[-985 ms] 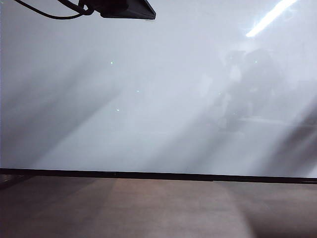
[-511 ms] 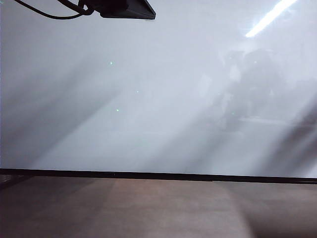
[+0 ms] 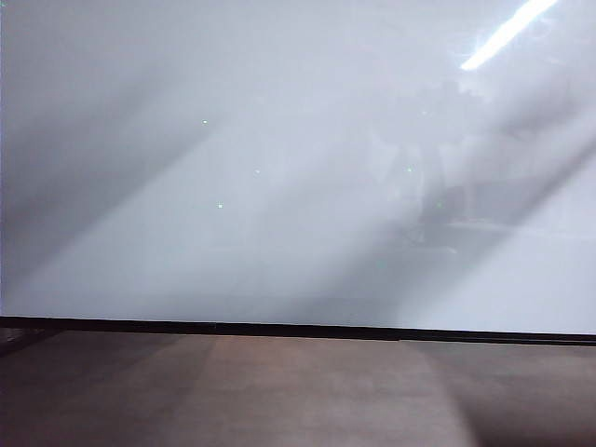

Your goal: Reach to the right to find the marker pen, pick it up, and write the number 1 on the whiteboard.

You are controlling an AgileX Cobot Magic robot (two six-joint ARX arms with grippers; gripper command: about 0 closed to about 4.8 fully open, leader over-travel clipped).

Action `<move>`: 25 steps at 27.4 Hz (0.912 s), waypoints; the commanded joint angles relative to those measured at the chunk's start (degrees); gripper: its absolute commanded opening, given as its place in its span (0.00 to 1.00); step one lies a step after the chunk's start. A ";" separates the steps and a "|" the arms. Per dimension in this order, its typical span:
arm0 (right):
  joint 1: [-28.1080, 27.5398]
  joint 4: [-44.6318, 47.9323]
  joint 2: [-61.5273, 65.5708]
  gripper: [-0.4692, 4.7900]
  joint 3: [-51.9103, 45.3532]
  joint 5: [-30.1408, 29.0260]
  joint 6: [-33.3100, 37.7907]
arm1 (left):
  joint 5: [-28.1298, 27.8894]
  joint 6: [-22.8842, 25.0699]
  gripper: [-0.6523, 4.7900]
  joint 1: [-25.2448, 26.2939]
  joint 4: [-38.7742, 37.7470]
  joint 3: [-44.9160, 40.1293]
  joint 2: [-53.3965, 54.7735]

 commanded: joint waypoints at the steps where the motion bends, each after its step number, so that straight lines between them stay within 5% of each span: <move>1: 4.46 -7.69 -12.00 0.09 0.50 0.31 0.37 | -1.49 2.25 0.11 0.37 -12.37 8.92 -0.94; 5: 17.94 -18.88 -19.28 0.09 5.62 1.60 0.09 | -2.12 3.67 0.11 0.50 -25.83 18.32 -0.90; 10: 28.85 -22.29 -15.19 0.09 14.03 6.36 -3.23 | -3.13 3.67 0.11 0.42 -32.48 22.95 -0.63; 25: 31.43 -33.68 7.67 0.09 41.29 7.91 -8.37 | -3.41 3.69 0.11 0.48 -37.77 23.76 -0.39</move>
